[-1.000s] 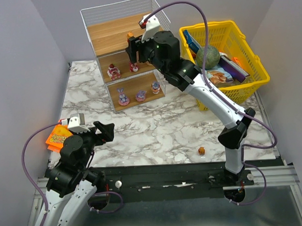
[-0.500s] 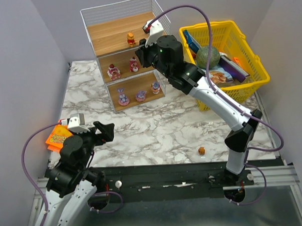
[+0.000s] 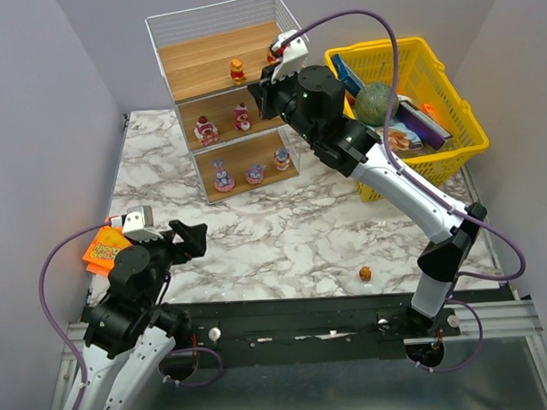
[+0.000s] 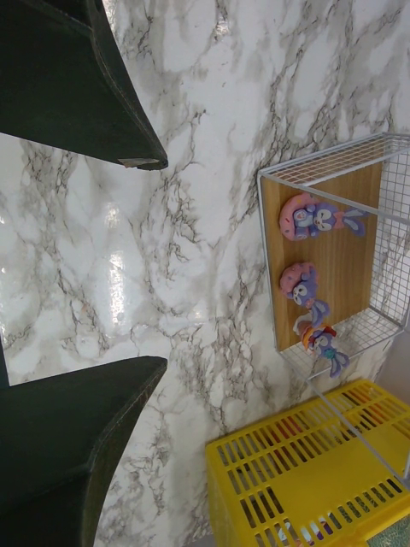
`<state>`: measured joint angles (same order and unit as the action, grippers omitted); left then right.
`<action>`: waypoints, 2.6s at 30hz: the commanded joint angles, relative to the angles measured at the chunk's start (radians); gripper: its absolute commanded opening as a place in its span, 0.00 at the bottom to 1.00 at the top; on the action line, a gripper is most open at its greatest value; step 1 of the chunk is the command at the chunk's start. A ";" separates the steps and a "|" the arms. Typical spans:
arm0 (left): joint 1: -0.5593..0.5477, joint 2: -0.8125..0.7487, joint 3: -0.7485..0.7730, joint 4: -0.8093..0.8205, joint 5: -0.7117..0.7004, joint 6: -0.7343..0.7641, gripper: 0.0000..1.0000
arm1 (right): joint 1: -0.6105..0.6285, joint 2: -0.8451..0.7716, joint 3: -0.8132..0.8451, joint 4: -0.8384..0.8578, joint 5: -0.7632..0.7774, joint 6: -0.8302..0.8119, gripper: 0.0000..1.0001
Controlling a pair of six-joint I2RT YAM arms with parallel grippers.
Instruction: Place and organize the plastic toys onto the shelf
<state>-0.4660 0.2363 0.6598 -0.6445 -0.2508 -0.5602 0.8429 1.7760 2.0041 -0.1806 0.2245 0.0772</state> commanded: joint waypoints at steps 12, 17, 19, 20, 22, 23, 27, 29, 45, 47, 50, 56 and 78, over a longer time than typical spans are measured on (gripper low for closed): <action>0.001 -0.011 -0.005 0.006 -0.008 0.008 0.99 | -0.004 0.076 0.070 0.036 -0.017 -0.031 0.01; 0.001 -0.008 -0.005 0.008 -0.007 0.008 0.99 | -0.004 0.092 0.074 0.050 -0.013 -0.043 0.01; 0.001 -0.008 -0.005 0.006 -0.007 0.008 0.99 | -0.004 0.097 0.085 0.052 -0.010 -0.050 0.01; 0.001 -0.008 -0.003 0.006 -0.007 0.008 0.99 | -0.004 0.100 0.088 0.052 -0.010 -0.053 0.01; 0.001 -0.008 -0.006 0.006 -0.007 0.008 0.99 | -0.002 0.105 0.096 0.053 -0.002 -0.057 0.01; 0.001 -0.008 -0.005 0.006 -0.007 0.009 0.99 | -0.004 0.106 0.100 0.053 -0.002 -0.059 0.01; 0.001 -0.005 -0.006 0.008 -0.005 0.009 0.99 | -0.004 0.108 0.110 0.055 0.004 -0.063 0.01; 0.001 -0.003 -0.005 0.008 -0.005 0.009 0.99 | -0.004 0.109 0.113 0.055 0.004 -0.066 0.01; 0.001 -0.005 -0.005 0.008 -0.004 0.009 0.99 | -0.004 0.161 0.162 0.055 0.050 -0.116 0.01; 0.001 -0.005 -0.005 0.008 -0.004 0.009 0.99 | -0.002 0.165 0.163 0.055 0.052 -0.119 0.01; 0.001 -0.005 -0.006 0.008 -0.004 0.009 0.99 | -0.004 0.172 0.168 0.055 0.050 -0.122 0.01; 0.001 -0.003 -0.006 0.008 -0.004 0.009 0.99 | -0.004 0.151 0.150 0.055 0.045 -0.113 0.01; 0.001 -0.028 -0.003 0.005 -0.015 0.006 0.99 | -0.001 -0.508 -0.571 -0.123 0.280 0.229 0.31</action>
<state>-0.4660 0.2276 0.6598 -0.6445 -0.2512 -0.5606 0.8429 1.4288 1.7309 -0.1886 0.3264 0.1329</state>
